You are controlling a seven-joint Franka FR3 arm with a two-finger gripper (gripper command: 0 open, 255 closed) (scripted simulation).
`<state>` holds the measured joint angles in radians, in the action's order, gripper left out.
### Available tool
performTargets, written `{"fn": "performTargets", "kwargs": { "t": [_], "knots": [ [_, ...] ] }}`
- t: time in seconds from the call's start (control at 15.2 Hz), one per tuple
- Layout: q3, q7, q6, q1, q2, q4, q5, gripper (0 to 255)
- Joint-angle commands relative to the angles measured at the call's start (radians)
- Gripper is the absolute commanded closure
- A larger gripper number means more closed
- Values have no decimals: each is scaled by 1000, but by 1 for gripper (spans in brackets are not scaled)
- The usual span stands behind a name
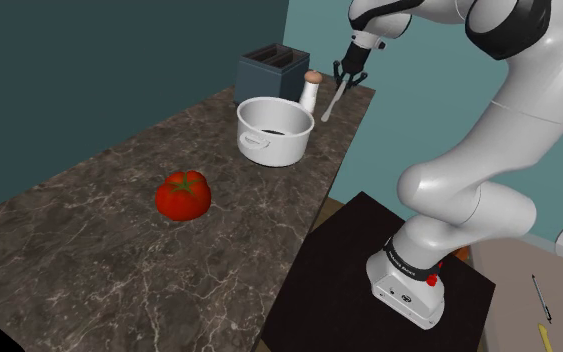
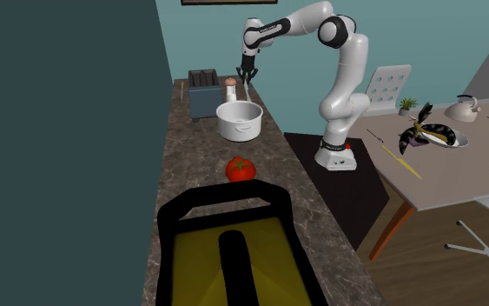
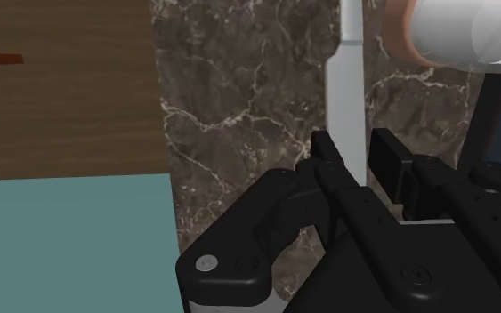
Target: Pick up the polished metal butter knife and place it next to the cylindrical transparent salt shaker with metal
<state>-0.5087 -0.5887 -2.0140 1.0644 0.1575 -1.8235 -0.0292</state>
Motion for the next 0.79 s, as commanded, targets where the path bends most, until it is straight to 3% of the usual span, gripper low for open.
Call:
{"fn": "performTargets", "kwargs": {
  "t": [0.0, 0.73],
  "knots": [
    [0, -4, -29, -3, 8, -21, 4, 255],
    [6, -13, -165, -11, 63, -108, 33, 255]
  ]
}}
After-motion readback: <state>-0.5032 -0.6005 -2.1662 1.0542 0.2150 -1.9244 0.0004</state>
